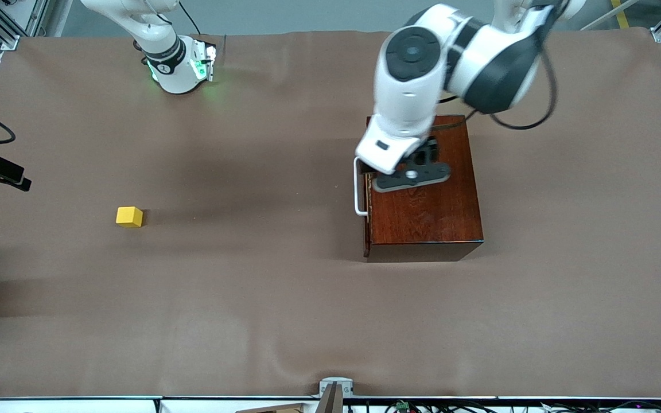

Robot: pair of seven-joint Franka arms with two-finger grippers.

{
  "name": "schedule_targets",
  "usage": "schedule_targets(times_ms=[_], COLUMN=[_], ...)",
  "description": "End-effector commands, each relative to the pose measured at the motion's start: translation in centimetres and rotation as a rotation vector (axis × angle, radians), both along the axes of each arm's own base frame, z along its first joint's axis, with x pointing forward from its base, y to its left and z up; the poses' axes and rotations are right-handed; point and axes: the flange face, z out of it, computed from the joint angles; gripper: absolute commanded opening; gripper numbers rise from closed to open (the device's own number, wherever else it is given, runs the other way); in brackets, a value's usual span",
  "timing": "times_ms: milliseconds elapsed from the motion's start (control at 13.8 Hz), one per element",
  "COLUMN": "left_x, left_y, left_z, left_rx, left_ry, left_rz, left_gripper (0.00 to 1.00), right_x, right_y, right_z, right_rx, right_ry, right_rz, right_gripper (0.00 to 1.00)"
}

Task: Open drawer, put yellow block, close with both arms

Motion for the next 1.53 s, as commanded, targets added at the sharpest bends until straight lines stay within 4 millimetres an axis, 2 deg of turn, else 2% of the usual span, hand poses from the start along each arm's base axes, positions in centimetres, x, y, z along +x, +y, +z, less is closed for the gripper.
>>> schedule_targets(times_ms=[0, 145, 291, 654, 799, 1017, 1453], left_x=[-0.5, -1.2, -1.7, -3.6, -3.6, -4.2, -4.6], left_y=[-3.9, -7.0, -8.9, -11.5, -11.7, -12.0, -11.2], left_z=[-1.9, -4.3, -7.0, -12.4, -14.4, -15.6, -18.7], left_rx=[-0.006, -0.024, -0.026, 0.021, 0.043, 0.112, 0.192], left_ry=[-0.049, -0.065, -0.070, -0.030, -0.013, -0.040, 0.028], left_rz=[0.031, 0.045, 0.030, -0.013, -0.024, -0.095, -0.133], left_gripper=[1.00, 1.00, 1.00, 1.00, 1.00, 1.00, 1.00], right_x=[-0.4, -0.4, -0.4, -0.4, -0.3, -0.3, -0.3], right_y=[0.1, 0.1, 0.1, 0.1, 0.5, 0.3, 0.3], right_z=[0.6, 0.6, 0.6, 0.6, 0.5, 0.5, 0.5], right_rx=[0.018, 0.019, 0.017, 0.020, 0.020, 0.020, 0.020], right_ry=[-0.006, -0.004, -0.004, -0.005, -0.005, -0.005, -0.006], right_rz=[-0.012, -0.012, -0.012, -0.012, -0.006, -0.009, -0.009], right_gripper=[1.00, 1.00, 1.00, 1.00, 1.00, 1.00, 1.00])
